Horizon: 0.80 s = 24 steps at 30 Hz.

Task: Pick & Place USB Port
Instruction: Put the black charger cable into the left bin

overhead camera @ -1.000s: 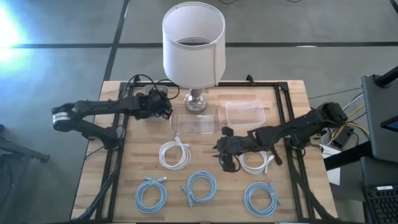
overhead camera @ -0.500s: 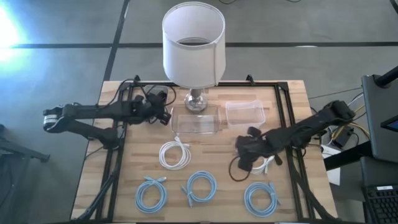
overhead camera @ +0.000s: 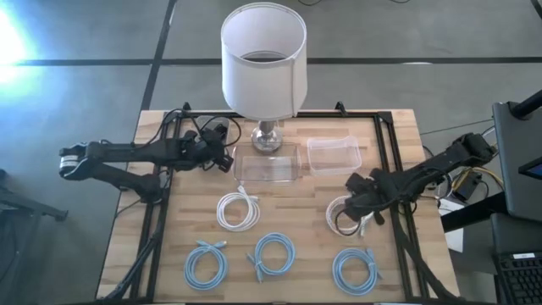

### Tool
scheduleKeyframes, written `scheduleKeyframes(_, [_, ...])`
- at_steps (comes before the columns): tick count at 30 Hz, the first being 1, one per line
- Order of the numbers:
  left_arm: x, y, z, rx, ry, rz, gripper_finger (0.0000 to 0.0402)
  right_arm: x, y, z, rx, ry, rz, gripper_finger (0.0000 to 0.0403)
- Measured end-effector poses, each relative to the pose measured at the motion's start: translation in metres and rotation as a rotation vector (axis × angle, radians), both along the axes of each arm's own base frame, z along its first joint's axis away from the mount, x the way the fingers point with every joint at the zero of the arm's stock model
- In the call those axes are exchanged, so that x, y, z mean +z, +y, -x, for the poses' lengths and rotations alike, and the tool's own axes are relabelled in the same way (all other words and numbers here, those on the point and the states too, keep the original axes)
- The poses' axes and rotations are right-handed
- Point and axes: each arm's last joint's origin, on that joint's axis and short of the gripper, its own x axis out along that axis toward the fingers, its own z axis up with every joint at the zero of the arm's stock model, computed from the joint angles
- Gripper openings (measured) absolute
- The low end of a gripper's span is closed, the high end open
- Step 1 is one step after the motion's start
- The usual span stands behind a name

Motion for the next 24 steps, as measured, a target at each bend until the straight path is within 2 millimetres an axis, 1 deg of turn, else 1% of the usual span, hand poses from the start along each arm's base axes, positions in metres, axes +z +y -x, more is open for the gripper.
scheduleKeyframes(6, [0.000,0.000,0.000,0.000,0.000,0.000,0.0119,-0.023,-0.014,0.025,-0.127,0.038,-0.028,0.0146])
scheduleKeyframes(9, [0.000,0.000,0.000,0.000,0.000,0.000,0.0119,-0.025,-0.018,0.023,-0.135,0.023,-0.045,0.0146])
scheduleKeyframes(14, [0.000,0.000,0.000,0.000,-0.003,-0.001,0.0119,-0.030,-0.029,0.019,-0.167,0.077,-0.027,0.0146])
scheduleKeyframes(17, [0.000,0.000,0.000,0.000,-0.004,-0.001,0.0119,-0.037,-0.037,0.019,-0.164,0.137,-0.030,0.0146])
scheduleKeyframes(21, [0.000,0.000,0.000,-0.001,-0.004,-0.001,0.0119,-0.049,-0.046,0.023,-0.176,0.225,-0.087,0.0146])
scheduleKeyframes(24, [0.000,0.000,0.000,-0.001,-0.004,-0.001,0.0119,-0.056,-0.050,0.022,-0.190,0.234,-0.094,0.0146])
